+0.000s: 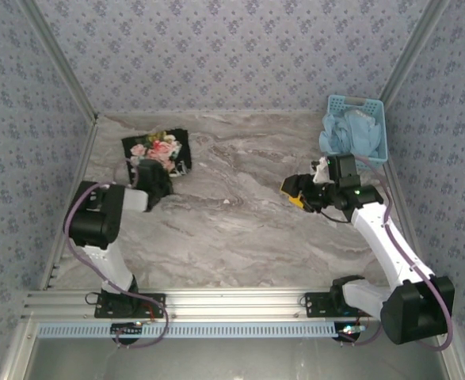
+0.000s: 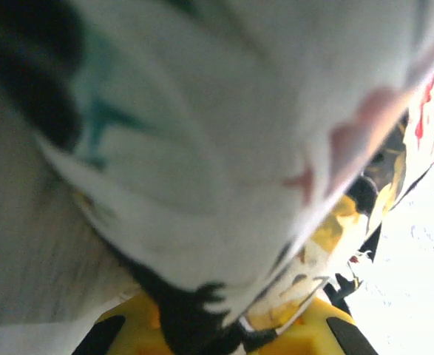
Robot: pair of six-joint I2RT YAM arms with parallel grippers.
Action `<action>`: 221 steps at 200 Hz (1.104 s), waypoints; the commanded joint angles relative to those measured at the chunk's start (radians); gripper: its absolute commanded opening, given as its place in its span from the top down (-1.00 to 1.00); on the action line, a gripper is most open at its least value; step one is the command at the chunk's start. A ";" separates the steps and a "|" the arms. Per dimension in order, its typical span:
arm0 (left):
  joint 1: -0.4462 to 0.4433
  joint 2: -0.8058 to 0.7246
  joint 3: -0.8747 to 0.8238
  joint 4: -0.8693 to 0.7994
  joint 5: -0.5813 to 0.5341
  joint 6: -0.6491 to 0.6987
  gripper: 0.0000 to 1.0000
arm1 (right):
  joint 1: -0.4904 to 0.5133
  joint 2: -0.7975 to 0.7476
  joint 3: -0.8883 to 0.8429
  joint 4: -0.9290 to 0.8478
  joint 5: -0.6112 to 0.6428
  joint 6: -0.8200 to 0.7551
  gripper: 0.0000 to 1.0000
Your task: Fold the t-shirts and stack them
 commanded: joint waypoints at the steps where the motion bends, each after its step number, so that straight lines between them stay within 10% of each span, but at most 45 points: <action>1: 0.120 0.051 0.052 -0.239 0.212 0.293 1.00 | -0.003 0.018 0.024 0.028 -0.002 -0.011 -0.11; 44: 0.293 0.189 0.344 -0.594 0.370 0.645 1.00 | -0.001 0.048 0.027 0.069 0.003 0.006 -0.11; 145: 0.297 0.339 0.590 -0.542 0.451 0.607 0.92 | 0.006 0.079 0.041 0.072 0.009 0.006 -0.11; 221: 0.260 0.099 0.386 -0.413 0.447 0.560 -0.48 | 0.012 0.065 0.058 0.056 0.033 -0.044 -0.12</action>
